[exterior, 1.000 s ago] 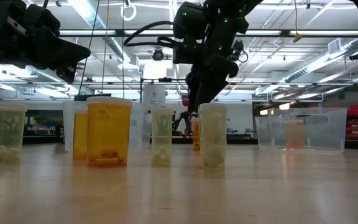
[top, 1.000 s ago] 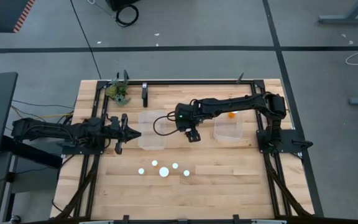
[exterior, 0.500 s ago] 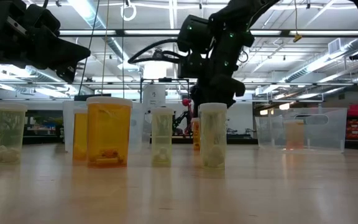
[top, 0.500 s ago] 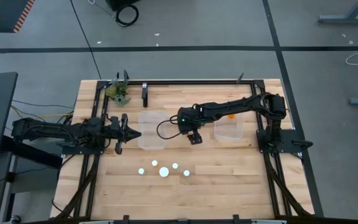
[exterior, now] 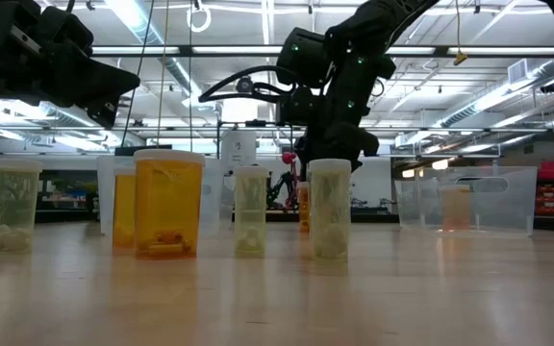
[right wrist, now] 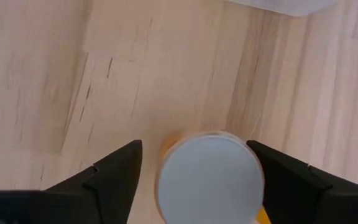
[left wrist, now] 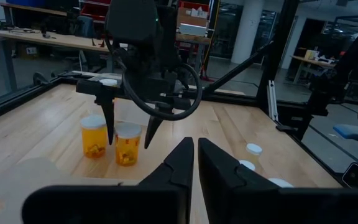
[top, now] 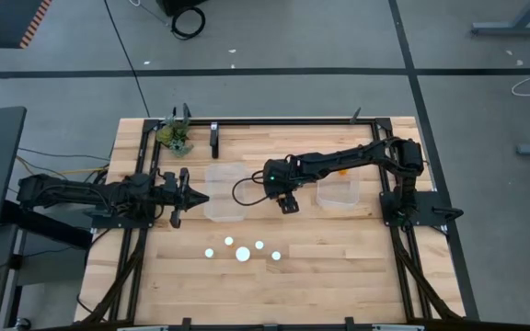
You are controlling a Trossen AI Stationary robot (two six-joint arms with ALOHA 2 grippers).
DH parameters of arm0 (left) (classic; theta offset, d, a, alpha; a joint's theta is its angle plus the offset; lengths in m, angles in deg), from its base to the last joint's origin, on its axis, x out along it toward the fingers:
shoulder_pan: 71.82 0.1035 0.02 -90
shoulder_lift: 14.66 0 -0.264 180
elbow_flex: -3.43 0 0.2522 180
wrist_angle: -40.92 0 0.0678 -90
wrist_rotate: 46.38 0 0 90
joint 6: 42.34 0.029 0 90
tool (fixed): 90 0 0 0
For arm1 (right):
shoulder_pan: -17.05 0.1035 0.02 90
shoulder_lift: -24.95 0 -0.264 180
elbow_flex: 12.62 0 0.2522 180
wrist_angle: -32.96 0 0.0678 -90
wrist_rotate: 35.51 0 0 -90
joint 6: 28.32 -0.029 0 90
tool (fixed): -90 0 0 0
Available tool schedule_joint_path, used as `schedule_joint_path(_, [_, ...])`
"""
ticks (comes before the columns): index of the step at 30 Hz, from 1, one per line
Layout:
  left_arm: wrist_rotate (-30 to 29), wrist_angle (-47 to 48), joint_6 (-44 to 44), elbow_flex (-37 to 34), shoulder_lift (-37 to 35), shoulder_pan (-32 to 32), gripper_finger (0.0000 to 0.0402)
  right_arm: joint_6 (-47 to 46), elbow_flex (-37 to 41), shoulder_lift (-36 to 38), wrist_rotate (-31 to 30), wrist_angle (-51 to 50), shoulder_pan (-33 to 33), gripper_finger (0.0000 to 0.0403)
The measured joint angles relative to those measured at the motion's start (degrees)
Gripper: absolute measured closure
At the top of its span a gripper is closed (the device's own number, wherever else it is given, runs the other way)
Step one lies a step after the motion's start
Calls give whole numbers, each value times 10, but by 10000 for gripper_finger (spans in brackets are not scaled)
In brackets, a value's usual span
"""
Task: Pick and place medicine bottles into bin by pill shape (circle, oval)
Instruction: Put the large orange pill bottle into the right transparent bin
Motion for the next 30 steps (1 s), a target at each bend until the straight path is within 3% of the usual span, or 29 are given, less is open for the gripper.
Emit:
schedule_joint_path(10, [0,0,0,0,0,0,374,-1,0,0,0,-2,0,168])
schedule_joint_path(24, [0,0,0,0,0,0,367,-42,-44,5,-1,-111,3,169])
schedule_joint_path(30, [0,0,0,0,0,0,376,-60,-44,40,-45,-134,3,169])
